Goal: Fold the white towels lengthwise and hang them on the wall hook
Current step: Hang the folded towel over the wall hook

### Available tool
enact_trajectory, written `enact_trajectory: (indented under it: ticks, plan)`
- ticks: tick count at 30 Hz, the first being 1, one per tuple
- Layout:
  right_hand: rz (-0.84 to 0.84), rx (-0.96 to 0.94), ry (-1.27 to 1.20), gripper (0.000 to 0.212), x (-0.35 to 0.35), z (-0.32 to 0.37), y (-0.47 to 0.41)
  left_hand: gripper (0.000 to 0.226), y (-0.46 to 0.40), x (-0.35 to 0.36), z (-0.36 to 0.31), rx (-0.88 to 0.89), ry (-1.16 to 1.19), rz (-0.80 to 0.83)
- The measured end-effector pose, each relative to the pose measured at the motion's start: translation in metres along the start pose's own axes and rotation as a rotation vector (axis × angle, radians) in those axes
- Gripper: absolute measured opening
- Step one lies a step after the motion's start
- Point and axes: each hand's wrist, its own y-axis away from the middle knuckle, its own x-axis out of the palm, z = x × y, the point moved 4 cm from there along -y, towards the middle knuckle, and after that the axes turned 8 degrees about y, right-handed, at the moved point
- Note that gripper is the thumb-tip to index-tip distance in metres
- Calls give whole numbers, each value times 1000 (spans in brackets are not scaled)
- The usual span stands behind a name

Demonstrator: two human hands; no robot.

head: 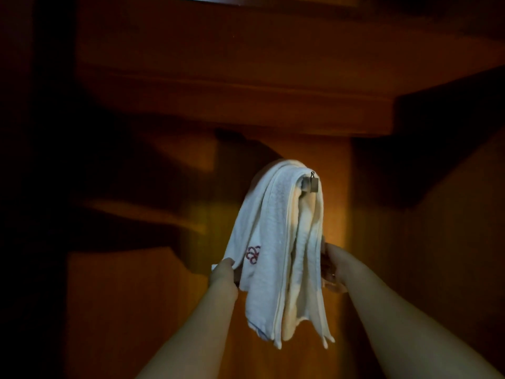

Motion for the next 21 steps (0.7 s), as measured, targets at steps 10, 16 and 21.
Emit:
enact_trajectory:
  ticks: [10,16,21]
  plan:
    - [-33,-216,360,29,14,-38,3,40,20,-9,8,236,-804,342]
    - [-84,-223,438,20,-7,-49,27,38,43,-33,3,247,-854,307]
    - [-134,-262,795,30,-39,-60,65,36,70,-68,7,283,-916,152]
